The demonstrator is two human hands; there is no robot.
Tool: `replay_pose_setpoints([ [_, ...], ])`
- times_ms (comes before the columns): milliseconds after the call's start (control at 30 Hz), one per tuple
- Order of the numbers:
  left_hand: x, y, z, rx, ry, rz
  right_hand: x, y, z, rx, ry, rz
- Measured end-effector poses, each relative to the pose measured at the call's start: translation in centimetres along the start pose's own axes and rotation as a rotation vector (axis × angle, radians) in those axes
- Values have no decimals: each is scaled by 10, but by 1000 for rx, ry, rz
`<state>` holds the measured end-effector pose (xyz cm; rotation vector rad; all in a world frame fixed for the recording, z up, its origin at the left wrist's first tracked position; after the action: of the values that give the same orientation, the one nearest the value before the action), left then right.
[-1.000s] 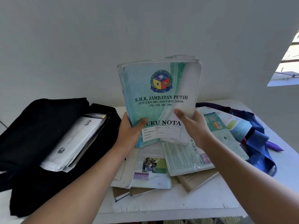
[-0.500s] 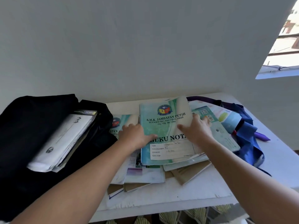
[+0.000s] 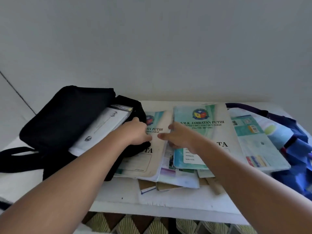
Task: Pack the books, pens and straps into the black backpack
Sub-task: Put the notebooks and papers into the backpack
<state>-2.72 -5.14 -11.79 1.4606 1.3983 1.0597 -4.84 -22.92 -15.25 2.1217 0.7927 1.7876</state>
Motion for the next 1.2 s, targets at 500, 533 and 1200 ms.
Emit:
replay_pose_setpoints([
  [500, 8, 3, 12, 29, 4, -134, 6, -37, 21, -136, -178, 413],
  [533, 8, 3, 12, 25, 3, -137, 8, -38, 19, -137, -150, 420],
  [1200, -140, 0, -12, 157, -247, -141, -93, 162, -64, -541, -152, 15],
])
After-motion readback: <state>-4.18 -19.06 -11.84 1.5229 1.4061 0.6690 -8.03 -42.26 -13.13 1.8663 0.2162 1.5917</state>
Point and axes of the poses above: each hand's wrist, its own z-axis towards the middle knuckle, its own y-axis out of the back of the hand, x = y × z, the point moved 3 cm from there along z, towards the middle knuckle, and after that the axes turned 12 degrees about y, right-handed, at the moved point
